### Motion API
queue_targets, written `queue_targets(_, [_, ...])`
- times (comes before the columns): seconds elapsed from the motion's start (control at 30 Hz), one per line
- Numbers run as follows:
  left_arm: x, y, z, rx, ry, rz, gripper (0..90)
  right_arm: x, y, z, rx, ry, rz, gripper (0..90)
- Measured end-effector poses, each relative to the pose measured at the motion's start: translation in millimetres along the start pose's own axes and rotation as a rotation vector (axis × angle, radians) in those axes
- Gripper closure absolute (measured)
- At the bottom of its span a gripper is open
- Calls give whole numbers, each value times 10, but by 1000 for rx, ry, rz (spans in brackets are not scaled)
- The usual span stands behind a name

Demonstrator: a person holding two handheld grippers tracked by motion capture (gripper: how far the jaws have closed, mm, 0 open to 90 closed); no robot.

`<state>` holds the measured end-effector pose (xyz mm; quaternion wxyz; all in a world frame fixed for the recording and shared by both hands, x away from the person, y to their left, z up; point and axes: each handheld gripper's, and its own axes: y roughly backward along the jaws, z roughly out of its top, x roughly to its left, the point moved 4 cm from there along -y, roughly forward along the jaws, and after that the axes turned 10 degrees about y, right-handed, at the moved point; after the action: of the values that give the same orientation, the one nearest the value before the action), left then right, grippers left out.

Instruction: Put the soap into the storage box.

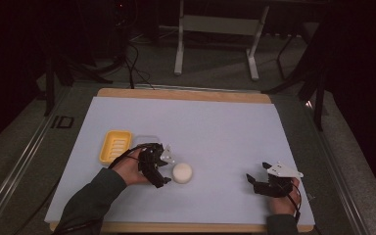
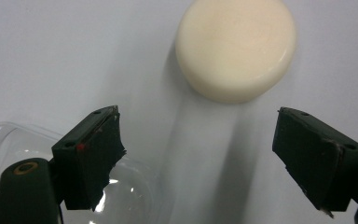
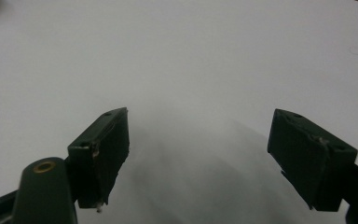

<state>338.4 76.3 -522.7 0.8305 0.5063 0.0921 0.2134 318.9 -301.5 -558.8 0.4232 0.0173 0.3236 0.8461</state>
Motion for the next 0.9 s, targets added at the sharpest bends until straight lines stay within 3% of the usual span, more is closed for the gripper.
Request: queue_targets(0.9, [-76,-231,135,56,-15,-72,147,2,2,0,-1,1,5,202])
